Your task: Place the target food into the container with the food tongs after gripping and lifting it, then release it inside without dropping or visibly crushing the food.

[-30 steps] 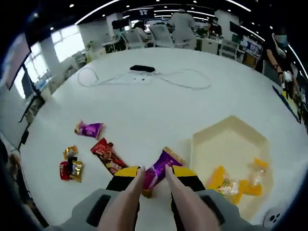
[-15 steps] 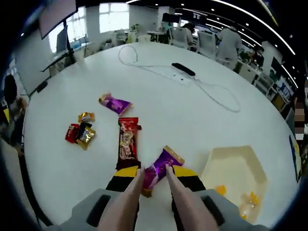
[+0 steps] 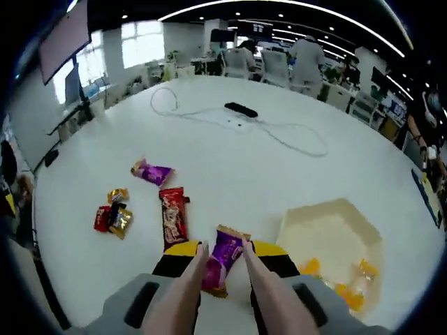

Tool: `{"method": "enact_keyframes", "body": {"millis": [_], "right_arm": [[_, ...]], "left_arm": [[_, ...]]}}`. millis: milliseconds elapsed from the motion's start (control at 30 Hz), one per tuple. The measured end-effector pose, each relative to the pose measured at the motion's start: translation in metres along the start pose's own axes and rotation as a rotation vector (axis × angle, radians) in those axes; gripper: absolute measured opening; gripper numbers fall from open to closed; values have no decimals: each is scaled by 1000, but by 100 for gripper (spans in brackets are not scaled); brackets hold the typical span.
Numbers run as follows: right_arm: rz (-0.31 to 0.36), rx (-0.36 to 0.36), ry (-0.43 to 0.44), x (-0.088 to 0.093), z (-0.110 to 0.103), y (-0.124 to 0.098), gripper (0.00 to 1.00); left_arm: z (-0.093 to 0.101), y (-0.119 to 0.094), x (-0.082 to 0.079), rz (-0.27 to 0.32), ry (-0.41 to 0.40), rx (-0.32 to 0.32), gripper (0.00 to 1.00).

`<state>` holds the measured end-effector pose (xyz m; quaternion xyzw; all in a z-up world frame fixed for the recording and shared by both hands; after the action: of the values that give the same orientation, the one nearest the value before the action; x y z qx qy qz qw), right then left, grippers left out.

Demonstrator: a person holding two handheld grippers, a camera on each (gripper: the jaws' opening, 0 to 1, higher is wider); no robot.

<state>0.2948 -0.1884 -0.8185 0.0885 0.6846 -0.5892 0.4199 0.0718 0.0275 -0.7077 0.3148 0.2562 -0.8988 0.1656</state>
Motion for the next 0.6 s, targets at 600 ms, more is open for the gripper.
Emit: {"method": "enact_keyframes", "body": {"millis": [600], "right_arm": [[-92,-15,56,24,-20,5,20]], "left_arm": [[0,-5,-1,-6,-4,10,41]]}}
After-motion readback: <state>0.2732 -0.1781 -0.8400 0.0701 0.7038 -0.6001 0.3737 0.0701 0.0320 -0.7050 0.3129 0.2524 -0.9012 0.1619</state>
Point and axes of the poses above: the point that each gripper's makers call its tool centre point, and the gripper's own axes: y roughly forward along the fingers, z roughly to its right, x roughly out of its underside, the point moved 1 cm from there along -y, roughly backward along the fingers, and after that the axes turned 3 degrees about -y, right-handed, at the moved point
